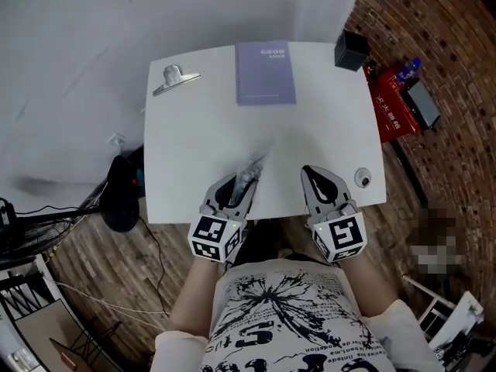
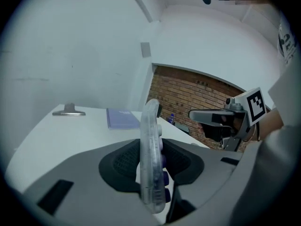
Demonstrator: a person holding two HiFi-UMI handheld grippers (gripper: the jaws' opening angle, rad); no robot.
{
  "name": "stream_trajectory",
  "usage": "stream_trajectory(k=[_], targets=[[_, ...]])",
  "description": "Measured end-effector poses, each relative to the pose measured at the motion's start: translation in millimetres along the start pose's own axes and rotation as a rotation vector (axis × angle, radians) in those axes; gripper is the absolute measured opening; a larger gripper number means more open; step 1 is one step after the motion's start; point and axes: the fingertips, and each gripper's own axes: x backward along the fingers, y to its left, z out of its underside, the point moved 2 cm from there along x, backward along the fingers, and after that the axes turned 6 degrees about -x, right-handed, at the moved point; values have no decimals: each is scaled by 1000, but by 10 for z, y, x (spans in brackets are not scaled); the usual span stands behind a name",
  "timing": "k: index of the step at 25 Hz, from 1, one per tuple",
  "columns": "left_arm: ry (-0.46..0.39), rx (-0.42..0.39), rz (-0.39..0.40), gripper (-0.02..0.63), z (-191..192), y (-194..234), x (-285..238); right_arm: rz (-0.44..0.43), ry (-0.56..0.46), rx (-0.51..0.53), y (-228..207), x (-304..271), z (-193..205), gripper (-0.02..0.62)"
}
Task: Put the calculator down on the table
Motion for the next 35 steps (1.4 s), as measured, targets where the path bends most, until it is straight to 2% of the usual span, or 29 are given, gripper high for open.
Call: stream_trajectory(k=[5, 12, 17, 21, 25, 29, 33, 35], targets=[[68, 109, 6, 144, 225, 210, -374, 15, 49, -26, -165, -312, 130, 15], [131, 187, -9, 146, 385, 403, -654, 30, 87, -47, -308, -592, 216, 14], [178, 153, -57, 149, 459, 503, -748, 35, 111, -61, -363, -724, 281, 15], [184, 182, -52, 150, 465, 570, -759, 31, 125, -64, -353, -804, 306, 15], [214, 153, -80, 181, 512, 702, -760, 24, 136, -63, -327, -892, 332, 15], [218, 178, -82, 199, 554, 823, -763, 21, 151, -66, -312, -986, 377, 15], [286, 168, -119, 224, 679, 990, -769, 22, 163, -67, -295, -1051, 419, 14], [307, 153, -111, 221, 702, 1028, -780, 24, 166, -65, -285, -1082, 421, 14]])
